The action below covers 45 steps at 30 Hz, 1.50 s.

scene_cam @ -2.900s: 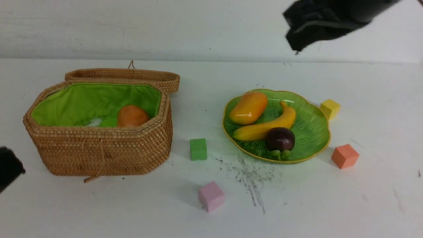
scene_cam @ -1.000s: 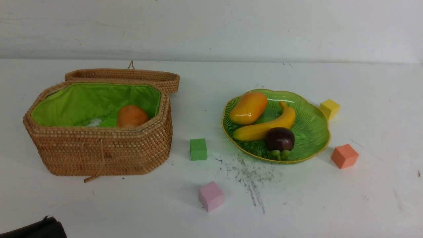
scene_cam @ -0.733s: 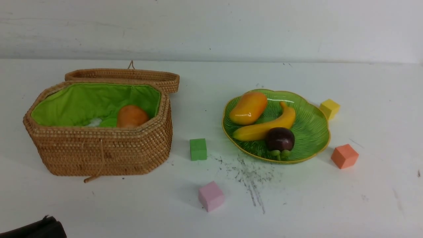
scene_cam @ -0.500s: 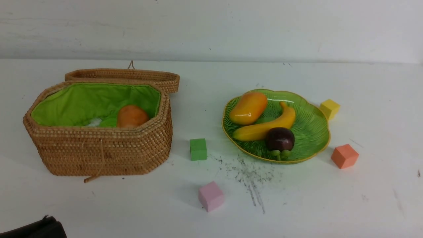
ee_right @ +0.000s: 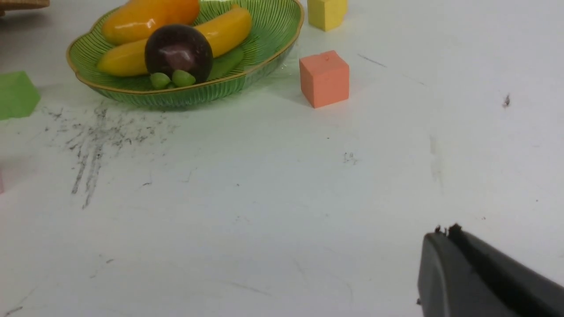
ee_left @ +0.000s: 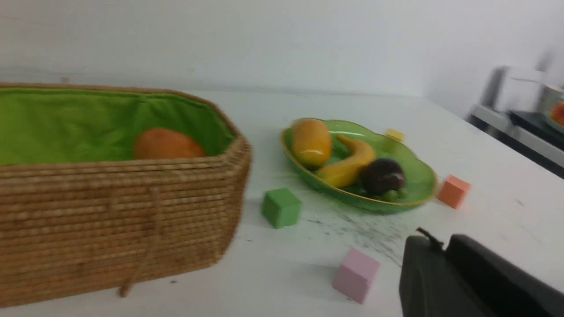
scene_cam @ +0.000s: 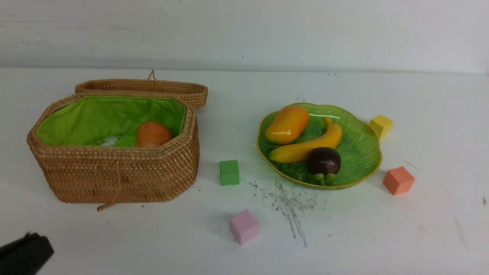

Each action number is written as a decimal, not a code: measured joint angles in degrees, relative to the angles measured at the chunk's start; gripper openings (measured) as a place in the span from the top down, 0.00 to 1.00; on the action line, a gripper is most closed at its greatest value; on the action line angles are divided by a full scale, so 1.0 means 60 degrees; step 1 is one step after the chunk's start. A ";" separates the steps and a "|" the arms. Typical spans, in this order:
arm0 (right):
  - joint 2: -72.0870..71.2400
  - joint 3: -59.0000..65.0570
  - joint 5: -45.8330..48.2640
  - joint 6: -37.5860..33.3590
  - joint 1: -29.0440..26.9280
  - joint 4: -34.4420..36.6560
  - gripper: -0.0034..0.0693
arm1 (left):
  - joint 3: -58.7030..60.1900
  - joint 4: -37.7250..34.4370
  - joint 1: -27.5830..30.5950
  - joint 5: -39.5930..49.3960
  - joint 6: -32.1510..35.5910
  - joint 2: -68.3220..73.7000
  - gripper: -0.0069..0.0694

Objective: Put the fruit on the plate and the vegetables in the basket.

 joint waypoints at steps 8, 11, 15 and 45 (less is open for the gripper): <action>0.0000 0.0000 -0.0009 0.0004 0.0000 0.0000 0.95 | 0.1391 -0.3215 0.3706 -0.1179 0.3442 -0.0539 0.93; 0.0000 0.0000 -0.0009 0.0004 0.0000 0.0000 0.95 | 0.2071 -0.4579 0.4534 -0.1283 0.4867 -0.1201 0.93; 0.0000 0.0000 -0.0028 0.0004 0.0000 0.0000 0.94 | 0.2368 -0.5277 0.4784 -0.0322 0.5484 -0.1445 0.93; 0.0000 0.0002 -0.0034 0.0004 0.0000 0.0000 0.91 | 0.2408 -0.5459 0.4796 0.1181 0.5151 -0.1445 0.93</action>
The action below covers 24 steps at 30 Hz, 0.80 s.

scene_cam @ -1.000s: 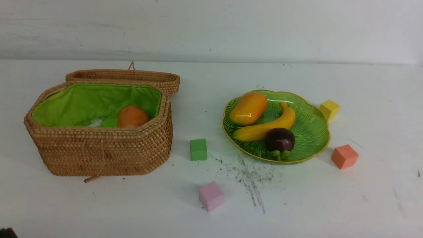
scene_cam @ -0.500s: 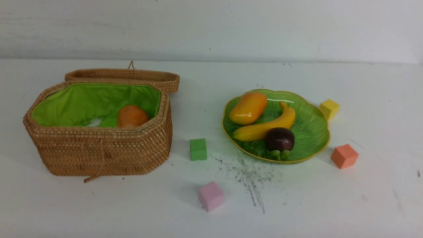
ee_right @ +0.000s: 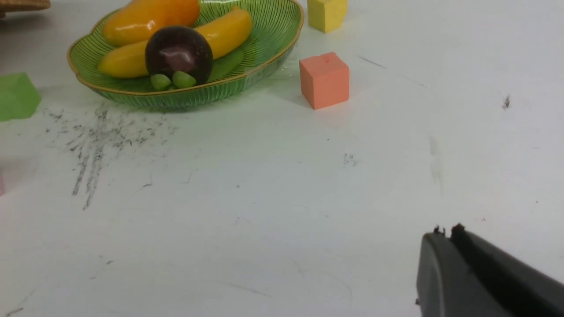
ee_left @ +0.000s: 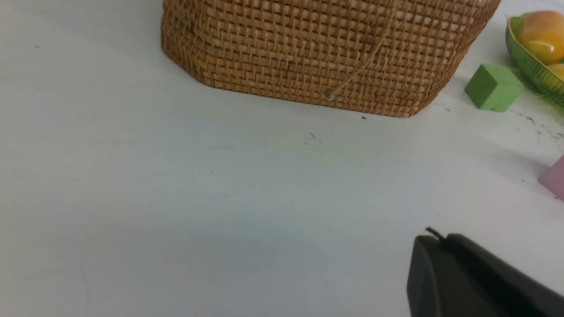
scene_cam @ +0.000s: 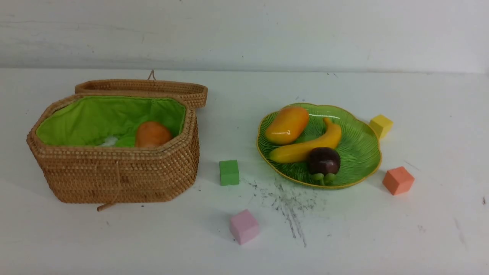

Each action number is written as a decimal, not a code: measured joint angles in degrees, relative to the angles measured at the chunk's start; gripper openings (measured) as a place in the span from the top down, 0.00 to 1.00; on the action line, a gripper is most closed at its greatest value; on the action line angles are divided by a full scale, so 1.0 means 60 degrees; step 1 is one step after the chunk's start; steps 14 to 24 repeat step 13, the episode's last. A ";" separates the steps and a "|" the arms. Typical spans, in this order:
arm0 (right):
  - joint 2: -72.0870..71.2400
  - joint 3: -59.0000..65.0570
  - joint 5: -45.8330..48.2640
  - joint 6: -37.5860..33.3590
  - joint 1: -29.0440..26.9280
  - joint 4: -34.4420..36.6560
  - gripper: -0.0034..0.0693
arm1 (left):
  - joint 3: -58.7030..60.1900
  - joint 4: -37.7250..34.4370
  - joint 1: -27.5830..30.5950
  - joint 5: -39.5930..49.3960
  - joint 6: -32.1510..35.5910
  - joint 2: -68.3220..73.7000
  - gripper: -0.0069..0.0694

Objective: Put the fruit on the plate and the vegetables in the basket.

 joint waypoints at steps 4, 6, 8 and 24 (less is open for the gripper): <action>0.0000 0.0000 0.0000 0.0000 0.0000 0.0000 0.91 | 0.0000 0.0000 0.0000 0.0000 0.0000 0.0000 0.93; 0.0000 0.0000 0.0000 0.0000 0.0000 0.0000 0.91 | 0.0000 0.0000 0.0000 0.0000 0.0000 0.0000 0.93; 0.0000 0.0000 0.0000 0.0000 0.0000 0.0000 0.91 | 0.0000 0.0000 0.0000 0.0000 0.0000 0.0000 0.93; 0.0000 0.0000 0.0000 0.0000 0.0000 0.0009 0.90 | 0.0000 0.0000 0.0000 0.0000 0.0000 0.0000 0.93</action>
